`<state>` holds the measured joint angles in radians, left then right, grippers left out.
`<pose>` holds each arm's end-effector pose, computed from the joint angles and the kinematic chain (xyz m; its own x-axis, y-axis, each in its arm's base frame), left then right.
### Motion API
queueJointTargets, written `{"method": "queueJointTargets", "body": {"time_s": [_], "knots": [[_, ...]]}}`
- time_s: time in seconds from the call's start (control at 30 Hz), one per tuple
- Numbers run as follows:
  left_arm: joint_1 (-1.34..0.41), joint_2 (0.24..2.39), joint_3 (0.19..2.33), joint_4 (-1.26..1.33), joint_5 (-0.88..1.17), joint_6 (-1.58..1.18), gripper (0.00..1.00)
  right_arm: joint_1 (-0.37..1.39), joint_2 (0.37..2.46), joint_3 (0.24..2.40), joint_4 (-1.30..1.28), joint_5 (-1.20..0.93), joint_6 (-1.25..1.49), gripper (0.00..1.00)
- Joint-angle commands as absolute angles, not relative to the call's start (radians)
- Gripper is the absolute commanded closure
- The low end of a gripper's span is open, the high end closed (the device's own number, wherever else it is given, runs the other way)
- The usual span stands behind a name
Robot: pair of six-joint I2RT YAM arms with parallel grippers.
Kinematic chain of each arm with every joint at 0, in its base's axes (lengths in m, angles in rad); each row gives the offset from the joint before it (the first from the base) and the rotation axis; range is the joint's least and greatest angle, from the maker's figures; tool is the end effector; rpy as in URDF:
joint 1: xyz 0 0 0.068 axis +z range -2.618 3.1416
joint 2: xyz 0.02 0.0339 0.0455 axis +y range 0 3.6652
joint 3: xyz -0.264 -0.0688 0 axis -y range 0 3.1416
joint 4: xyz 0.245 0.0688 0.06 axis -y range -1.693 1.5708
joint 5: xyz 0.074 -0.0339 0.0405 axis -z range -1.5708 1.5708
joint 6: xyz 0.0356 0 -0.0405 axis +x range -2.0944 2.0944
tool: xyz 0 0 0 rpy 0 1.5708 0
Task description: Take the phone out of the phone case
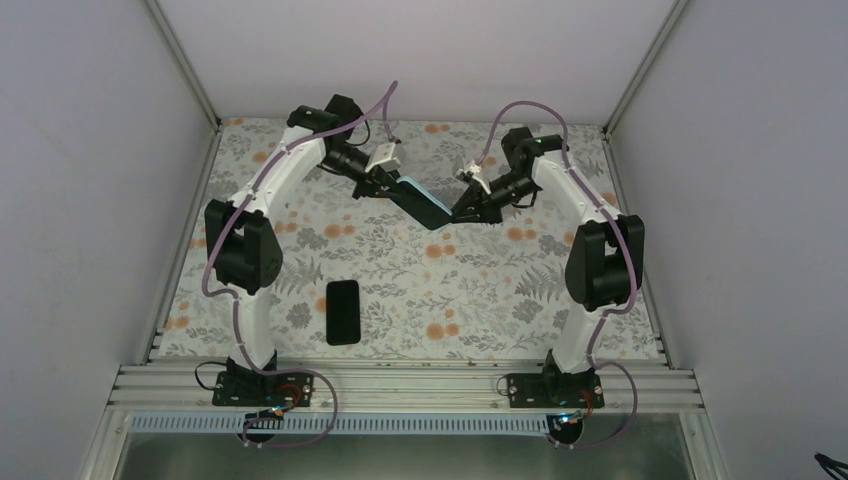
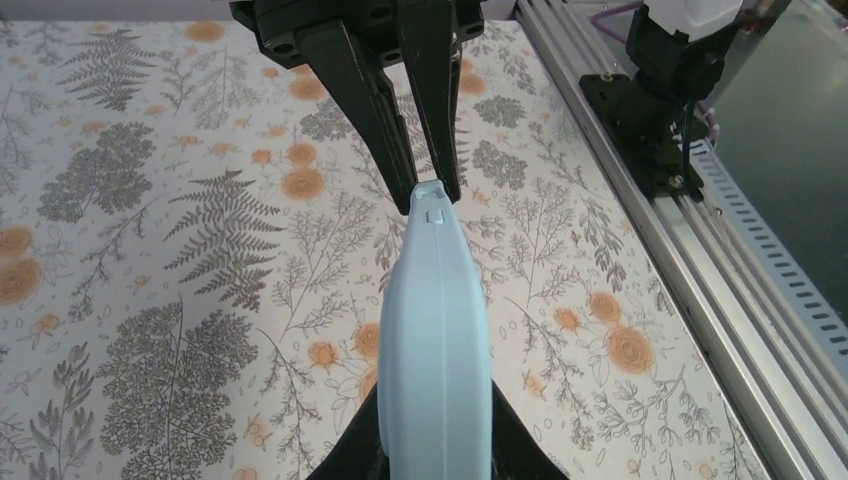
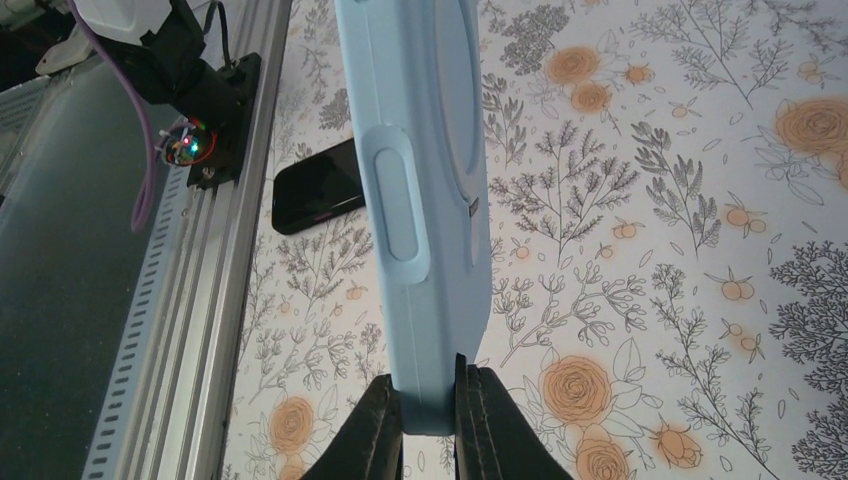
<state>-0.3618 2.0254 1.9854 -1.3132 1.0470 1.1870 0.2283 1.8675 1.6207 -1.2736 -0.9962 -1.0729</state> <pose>0.3659 -0.1715 0.3112 -0.0157 0.5018 -0.8648 0.9785 -0.1701 -0.1164 0.3382 0.1093 0.2711 -0.3203 -0.5647 -0.7606 -0.9331 0.0497 0.3561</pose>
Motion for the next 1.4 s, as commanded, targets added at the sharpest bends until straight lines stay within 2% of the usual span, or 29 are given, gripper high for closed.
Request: {"method": "queueJointTargets", "body": {"time_s": [0.0,0.07,0.2,0.43,0.6,0.73,0.93,1.37], "knots": [[-0.368,1.984,1.938,-1.300,0.881,1.287,0.98,0.241,1.817,1.620,-1.289,-1.047,-1.043,0.90],[-0.368,1.982,1.938,-1.303,0.870,1.291,0.98,0.245,1.812,1.619,-1.288,-1.042,-1.043,0.89],[-0.368,1.990,1.958,-1.324,0.859,1.293,0.98,0.247,1.803,1.615,-1.289,-1.020,-1.045,0.77],[-0.366,2.006,1.998,-1.357,0.863,1.291,0.98,0.254,1.797,1.601,-1.289,-1.004,-1.041,0.78],[-0.367,2.002,2.009,-1.356,0.885,1.287,0.98,0.297,1.806,1.541,-1.286,-0.960,-1.070,0.51],[-0.369,1.999,2.013,-1.358,0.908,1.281,0.98,0.289,1.822,1.550,-1.195,-0.976,-0.995,0.39],[-0.376,1.984,1.995,-1.357,0.935,1.283,0.98,0.293,1.715,1.435,-0.873,-0.913,-0.823,0.38],[-0.390,1.959,1.990,-1.358,0.943,1.271,0.98,0.312,1.742,1.387,-0.801,-0.881,-0.838,0.41]]}}
